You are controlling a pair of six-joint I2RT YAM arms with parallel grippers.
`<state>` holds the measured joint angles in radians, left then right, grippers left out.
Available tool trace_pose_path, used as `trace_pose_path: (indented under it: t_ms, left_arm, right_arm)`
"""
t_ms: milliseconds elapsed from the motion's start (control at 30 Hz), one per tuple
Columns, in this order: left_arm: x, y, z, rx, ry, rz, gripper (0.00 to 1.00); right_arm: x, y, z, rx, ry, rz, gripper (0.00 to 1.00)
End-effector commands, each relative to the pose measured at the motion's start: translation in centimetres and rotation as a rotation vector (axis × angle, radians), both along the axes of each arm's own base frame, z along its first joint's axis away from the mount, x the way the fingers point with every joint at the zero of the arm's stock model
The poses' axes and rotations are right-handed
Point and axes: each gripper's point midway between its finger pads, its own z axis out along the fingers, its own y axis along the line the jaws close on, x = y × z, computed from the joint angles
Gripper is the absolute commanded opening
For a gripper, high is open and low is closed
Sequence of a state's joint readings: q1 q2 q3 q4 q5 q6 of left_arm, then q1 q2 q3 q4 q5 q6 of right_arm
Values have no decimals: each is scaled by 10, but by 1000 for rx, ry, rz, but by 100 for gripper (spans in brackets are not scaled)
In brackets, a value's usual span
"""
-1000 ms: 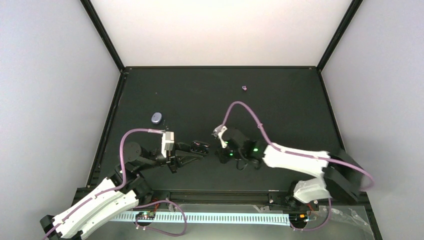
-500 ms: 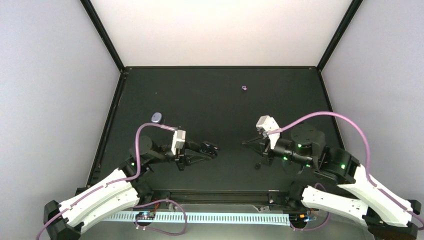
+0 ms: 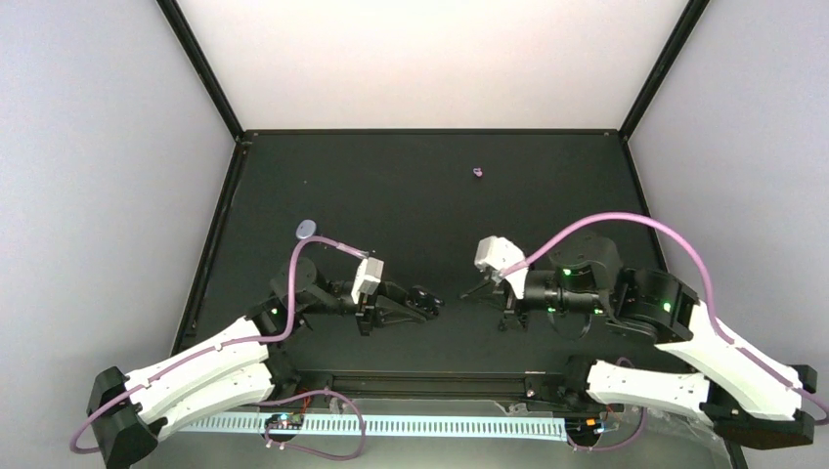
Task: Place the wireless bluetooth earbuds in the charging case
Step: Place the earbud in the charging case.
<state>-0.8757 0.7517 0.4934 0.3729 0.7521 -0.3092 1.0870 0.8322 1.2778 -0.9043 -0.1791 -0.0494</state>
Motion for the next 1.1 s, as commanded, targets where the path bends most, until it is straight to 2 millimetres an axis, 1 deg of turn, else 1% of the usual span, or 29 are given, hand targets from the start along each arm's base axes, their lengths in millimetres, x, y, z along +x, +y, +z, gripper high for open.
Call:
trace_pose_path:
  t_ms: [0, 100, 267, 433, 633, 867, 1067]
  left_arm:
    - [-10, -1, 26, -60, -84, -46, 2]
    - [-10, -1, 27, -62, -85, -44, 1]
    - [-11, 0, 28, -67, -87, -46, 2]
    - [-15, 4, 31, -80, -97, -49, 2]
    - [-18, 7, 34, -92, -108, -52, 1]
    - [-21, 9, 37, -103, -113, -53, 2]
    - [-23, 10, 38, -108, -114, -59, 1]
  right_arm:
    - [-17, 16, 6, 18, -10, 103, 1]
    - [-27, 26, 10, 37, -14, 149, 1]
    - [-32, 42, 8, 56, 8, 178, 1]
    - [-35, 53, 6, 71, 11, 187, 1]
    - [-34, 58, -4, 35, 10, 179, 1]
    - [-29, 56, -2, 44, -8, 150, 1]
    - [-28, 59, -6, 39, -9, 148, 1]
